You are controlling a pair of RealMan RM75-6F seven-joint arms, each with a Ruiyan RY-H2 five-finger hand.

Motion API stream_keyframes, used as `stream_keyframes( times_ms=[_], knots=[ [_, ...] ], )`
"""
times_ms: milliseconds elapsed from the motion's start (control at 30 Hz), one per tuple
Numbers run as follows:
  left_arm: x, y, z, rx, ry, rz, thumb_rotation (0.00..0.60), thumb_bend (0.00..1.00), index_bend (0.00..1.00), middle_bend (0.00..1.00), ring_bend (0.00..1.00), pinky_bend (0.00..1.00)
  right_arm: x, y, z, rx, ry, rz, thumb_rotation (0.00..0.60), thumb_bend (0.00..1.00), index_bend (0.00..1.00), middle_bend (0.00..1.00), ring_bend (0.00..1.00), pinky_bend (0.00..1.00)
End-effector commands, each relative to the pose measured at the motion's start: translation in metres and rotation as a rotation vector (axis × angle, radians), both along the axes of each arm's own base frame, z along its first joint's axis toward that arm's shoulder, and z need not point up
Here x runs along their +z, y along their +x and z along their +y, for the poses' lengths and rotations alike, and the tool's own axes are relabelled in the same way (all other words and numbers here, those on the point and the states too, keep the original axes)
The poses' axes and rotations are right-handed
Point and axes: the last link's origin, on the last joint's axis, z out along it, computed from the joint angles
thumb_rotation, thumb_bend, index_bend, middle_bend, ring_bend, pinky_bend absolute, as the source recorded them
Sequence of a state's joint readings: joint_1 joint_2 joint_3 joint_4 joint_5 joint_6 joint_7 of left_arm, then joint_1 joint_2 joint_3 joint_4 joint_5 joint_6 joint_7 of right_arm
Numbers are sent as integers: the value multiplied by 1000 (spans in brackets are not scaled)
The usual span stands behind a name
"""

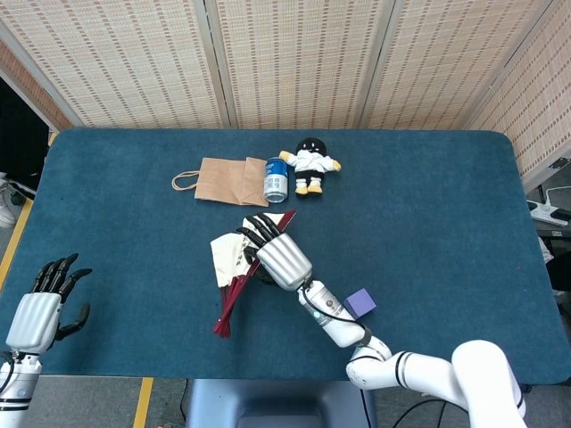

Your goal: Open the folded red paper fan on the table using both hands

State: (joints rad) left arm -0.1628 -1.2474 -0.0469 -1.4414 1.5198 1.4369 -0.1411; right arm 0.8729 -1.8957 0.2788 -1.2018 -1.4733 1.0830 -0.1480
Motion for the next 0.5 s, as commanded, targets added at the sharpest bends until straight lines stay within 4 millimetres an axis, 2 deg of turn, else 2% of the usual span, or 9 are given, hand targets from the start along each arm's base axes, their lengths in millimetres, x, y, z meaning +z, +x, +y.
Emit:
stream_keyframes(
  times_ms=[33,300,400,500],
  knots=[
    [-19,3,10,-7,-73,-241,600,438,278,0,0,74,37,16,-10,-26,-13,-29,600,551,618,155,0,0],
    [-58,34,28,-7,-216,-675,600,408,179,0,0,72,62,63,-7,-30,18,-60,600,551,618,155,0,0],
    [-69,47,33,61,-330,-853,600,403,115,0,0,69,64,77,-6,-31,13,-60,600,551,618,155,0,0],
    [-74,57,41,101,-381,-954,600,403,56,0,0,66,62,89,-5,-37,20,-62,600,551,618,155,0,0]
  ],
)
